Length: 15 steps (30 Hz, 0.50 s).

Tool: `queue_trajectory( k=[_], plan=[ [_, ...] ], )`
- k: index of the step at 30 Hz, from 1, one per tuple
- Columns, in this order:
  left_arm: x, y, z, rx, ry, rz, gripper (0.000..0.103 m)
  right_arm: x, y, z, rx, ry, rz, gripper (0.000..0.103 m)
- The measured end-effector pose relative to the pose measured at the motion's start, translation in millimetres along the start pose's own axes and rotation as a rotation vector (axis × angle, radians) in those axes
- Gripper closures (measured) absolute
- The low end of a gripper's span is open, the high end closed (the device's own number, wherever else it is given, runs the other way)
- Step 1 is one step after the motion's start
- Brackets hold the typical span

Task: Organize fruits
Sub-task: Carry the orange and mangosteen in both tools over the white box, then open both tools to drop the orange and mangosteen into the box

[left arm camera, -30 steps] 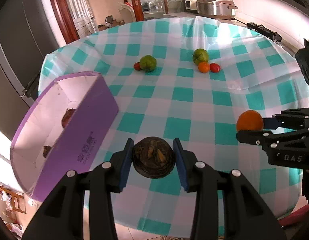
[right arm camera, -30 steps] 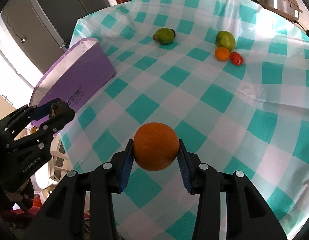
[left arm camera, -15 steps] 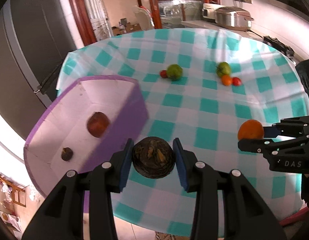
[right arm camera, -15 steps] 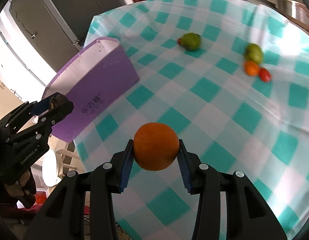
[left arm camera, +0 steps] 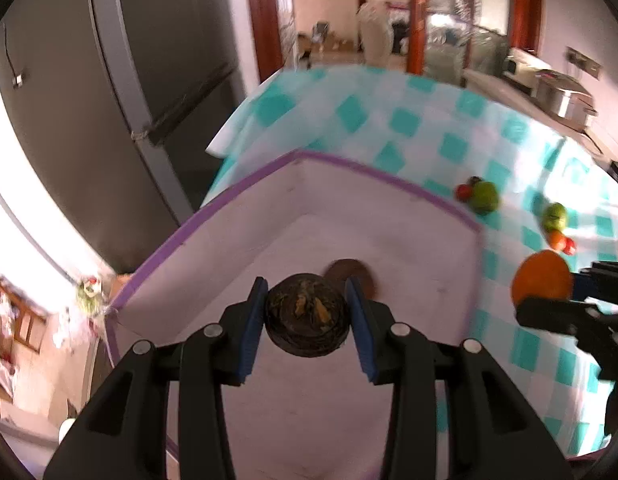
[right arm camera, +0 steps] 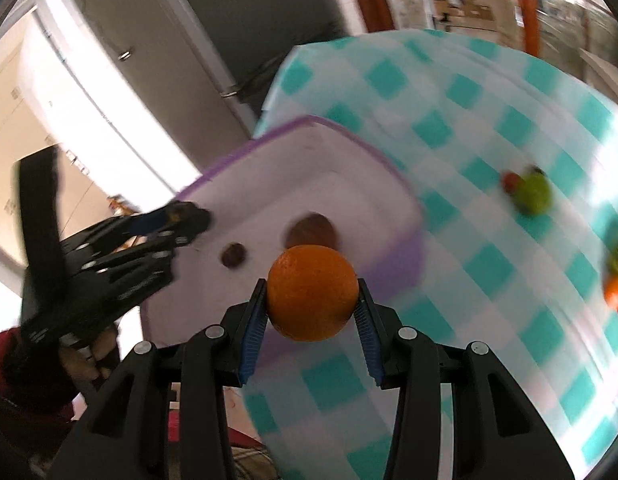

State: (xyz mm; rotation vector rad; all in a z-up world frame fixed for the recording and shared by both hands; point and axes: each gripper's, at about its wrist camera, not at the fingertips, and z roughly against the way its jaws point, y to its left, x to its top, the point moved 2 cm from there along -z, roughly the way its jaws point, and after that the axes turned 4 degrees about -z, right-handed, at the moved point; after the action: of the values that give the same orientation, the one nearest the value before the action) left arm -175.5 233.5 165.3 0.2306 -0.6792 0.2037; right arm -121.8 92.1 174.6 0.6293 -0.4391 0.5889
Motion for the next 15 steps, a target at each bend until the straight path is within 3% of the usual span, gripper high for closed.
queue_trajectory(
  k=[2, 6, 15],
  plan=[
    [6, 16, -24, -0.010, 0.063, 0.003, 0.062, 14, 19, -20, 0.009, 0.036, 0.042, 0.060],
    [12, 30, -68, -0.028, 0.160, -0.035, 0.062, 26, 44, -79, -0.006, 0.211, 0.103, 0.060],
    [16, 35, -157, -0.061, 0.340, -0.137, 0.062, 9, 69, -175, -0.141, 0.519, 0.210, 0.060]
  ],
)
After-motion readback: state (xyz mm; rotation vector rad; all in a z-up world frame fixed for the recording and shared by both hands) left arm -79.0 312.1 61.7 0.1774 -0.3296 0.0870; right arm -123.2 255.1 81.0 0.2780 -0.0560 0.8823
